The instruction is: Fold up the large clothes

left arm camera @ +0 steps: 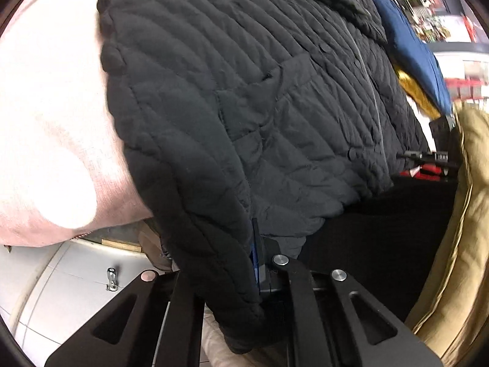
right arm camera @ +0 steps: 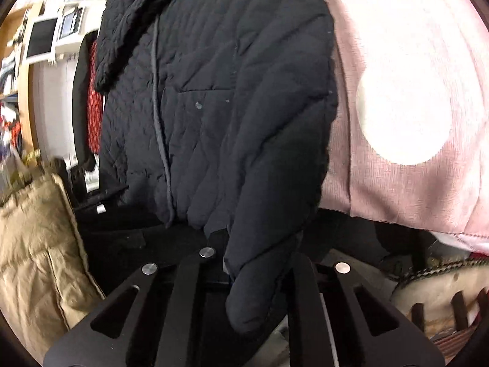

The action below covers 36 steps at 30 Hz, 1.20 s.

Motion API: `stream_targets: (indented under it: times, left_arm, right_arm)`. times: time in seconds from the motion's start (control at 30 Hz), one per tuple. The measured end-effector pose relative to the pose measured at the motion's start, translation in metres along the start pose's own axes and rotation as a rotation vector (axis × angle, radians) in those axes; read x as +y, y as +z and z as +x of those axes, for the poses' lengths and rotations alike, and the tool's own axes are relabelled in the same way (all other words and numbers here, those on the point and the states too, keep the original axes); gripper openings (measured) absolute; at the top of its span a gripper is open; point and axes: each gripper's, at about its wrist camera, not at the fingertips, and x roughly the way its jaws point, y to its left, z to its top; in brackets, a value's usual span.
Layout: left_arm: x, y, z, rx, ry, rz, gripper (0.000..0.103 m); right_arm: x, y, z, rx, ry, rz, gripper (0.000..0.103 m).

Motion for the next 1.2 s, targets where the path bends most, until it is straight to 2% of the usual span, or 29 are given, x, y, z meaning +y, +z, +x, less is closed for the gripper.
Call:
stream_targets:
  times: [0.1, 0.2, 0.27, 0.33, 0.4, 0.47, 0.53, 0.6, 0.73, 0.83, 0.93, 1.1, 1.2]
  left_arm:
    - [-0.011, 0.023, -0.014, -0.039, -0.014, 0.022, 0.007]
    - [-0.024, 0.053, -0.034, -0.118, -0.029, 0.049, 0.007]
    - [-0.028, 0.083, -0.054, -0.186, -0.007, 0.068, 0.007]
    - [-0.027, 0.118, -0.079, -0.266, 0.032, 0.067, 0.007]
    - [-0.018, 0.152, -0.106, -0.356, 0.036, 0.039, 0.007]
    - [-0.017, 0.181, -0.117, -0.397, 0.065, 0.017, 0.007]
    - [-0.013, 0.211, -0.132, -0.459, 0.109, 0.012, 0.007]
    - [-0.004, 0.240, -0.150, -0.503, 0.082, -0.025, 0.007]
    - [-0.007, 0.280, -0.165, -0.535, 0.121, -0.024, 0.007]
    - [-0.001, 0.298, -0.159, -0.509, 0.126, -0.043, 0.007]
    - [0.011, 0.314, -0.143, -0.462, 0.128, -0.083, 0.009]
    - [0.045, 0.320, -0.134, -0.442, 0.020, -0.218, 0.011]
    - [0.063, 0.323, -0.137, -0.432, -0.105, -0.300, 0.011]
  right_arm:
    - [0.021, 0.020, -0.001, -0.035, 0.010, -0.035, 0.009]
    - [0.049, 0.050, -0.012, -0.084, 0.020, -0.098, 0.009]
    - [0.070, 0.077, -0.018, -0.125, 0.001, -0.160, 0.009]
    - [0.090, 0.112, -0.028, -0.186, -0.003, -0.196, 0.008]
    - [0.108, 0.149, -0.048, -0.282, 0.009, -0.219, 0.008]
    - [0.122, 0.186, -0.075, -0.390, 0.001, -0.207, 0.008]
    - [0.132, 0.210, -0.096, -0.468, 0.012, -0.197, 0.008]
    - [0.145, 0.238, -0.119, -0.536, 0.047, -0.184, 0.008]
    - [0.157, 0.273, -0.146, -0.576, 0.070, -0.180, 0.008]
    - [0.160, 0.294, -0.142, -0.568, 0.061, -0.150, 0.008]
    - [0.142, 0.304, -0.136, -0.537, 0.064, -0.104, 0.008]
    - [0.121, 0.331, -0.118, -0.495, 0.102, 0.002, 0.008]
    - [0.110, 0.349, -0.107, -0.465, 0.121, 0.068, 0.009]
